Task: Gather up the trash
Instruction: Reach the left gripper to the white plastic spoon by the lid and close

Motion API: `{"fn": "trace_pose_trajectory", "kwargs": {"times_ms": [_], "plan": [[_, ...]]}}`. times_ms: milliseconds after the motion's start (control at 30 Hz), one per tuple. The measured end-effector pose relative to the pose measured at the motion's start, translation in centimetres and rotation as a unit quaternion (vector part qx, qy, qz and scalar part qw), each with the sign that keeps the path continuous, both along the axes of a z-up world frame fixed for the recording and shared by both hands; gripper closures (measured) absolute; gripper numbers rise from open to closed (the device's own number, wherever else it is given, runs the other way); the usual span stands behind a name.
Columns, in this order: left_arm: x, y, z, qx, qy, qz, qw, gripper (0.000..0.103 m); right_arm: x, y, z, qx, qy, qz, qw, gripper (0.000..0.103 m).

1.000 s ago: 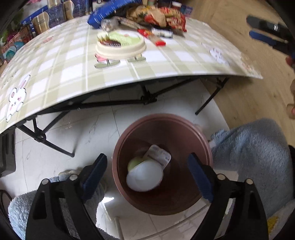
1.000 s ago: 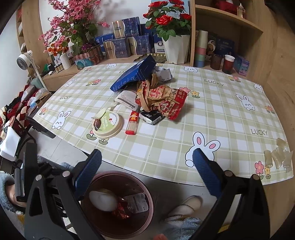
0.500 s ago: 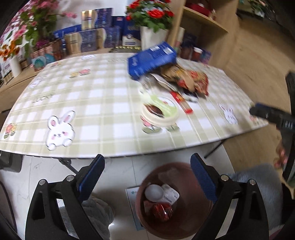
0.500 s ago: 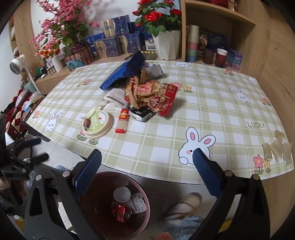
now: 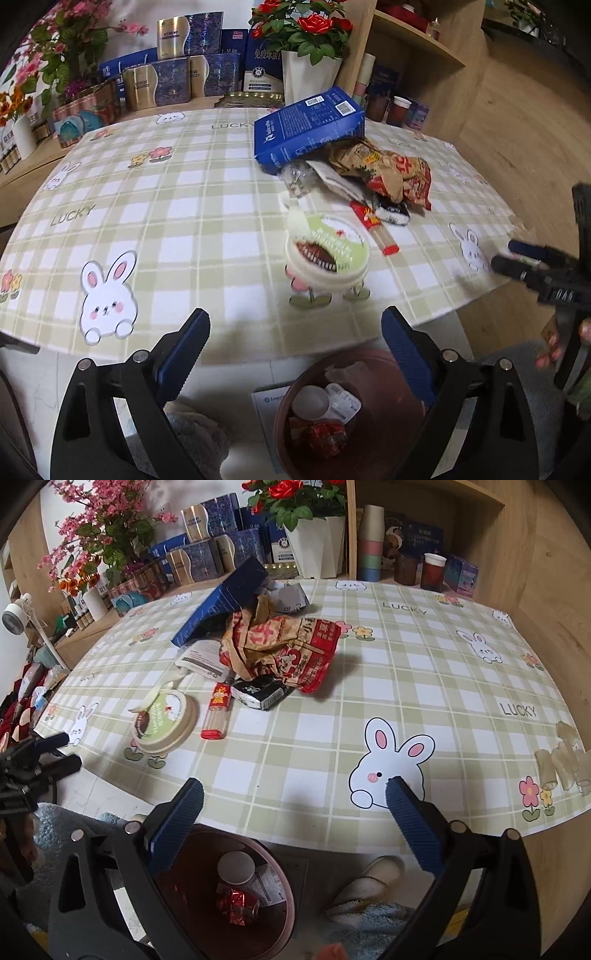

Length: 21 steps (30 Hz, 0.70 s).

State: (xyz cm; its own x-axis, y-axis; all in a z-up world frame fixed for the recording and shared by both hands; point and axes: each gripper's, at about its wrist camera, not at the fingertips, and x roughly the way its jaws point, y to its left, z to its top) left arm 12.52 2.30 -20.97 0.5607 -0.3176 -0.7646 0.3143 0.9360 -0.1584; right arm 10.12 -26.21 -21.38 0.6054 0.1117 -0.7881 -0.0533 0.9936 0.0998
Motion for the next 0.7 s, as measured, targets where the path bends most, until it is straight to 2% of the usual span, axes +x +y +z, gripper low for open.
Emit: {"fn": "trace_pose_trajectory", "kwargs": {"times_ms": [100,167,233,333,533,700], "plan": [[1.9,-0.2,0.1,-0.009,0.013,0.008,0.9998,0.015,0.9,0.2,-0.6,0.000,0.006,-0.003,1.000,0.006],[4.0,-0.5,0.0,-0.009,0.031,0.010,0.9994,0.032,1.4,0.5,-1.0,-0.004,0.004,0.007,1.000,0.006],[6.3,-0.5,-0.3,-0.028,0.058,0.017,0.9977,0.043,2.0,1.0,-1.5,-0.017,0.002,0.015,1.000,0.006],[9.0,-0.7,-1.0,-0.046,0.085,0.020,0.9951,0.058,2.8,1.4,-2.1,-0.012,0.007,0.020,1.000,0.006],[13.2,-2.5,-2.5,-0.044,0.111,0.020,0.9926,0.059,4.0,1.8,-3.1,-0.013,0.011,0.021,1.000,0.006],[15.5,-4.0,-4.1,-0.026,0.121,0.028,0.9919,0.067,4.2,2.4,-3.6,-0.015,0.012,0.028,0.999,0.006]]}}
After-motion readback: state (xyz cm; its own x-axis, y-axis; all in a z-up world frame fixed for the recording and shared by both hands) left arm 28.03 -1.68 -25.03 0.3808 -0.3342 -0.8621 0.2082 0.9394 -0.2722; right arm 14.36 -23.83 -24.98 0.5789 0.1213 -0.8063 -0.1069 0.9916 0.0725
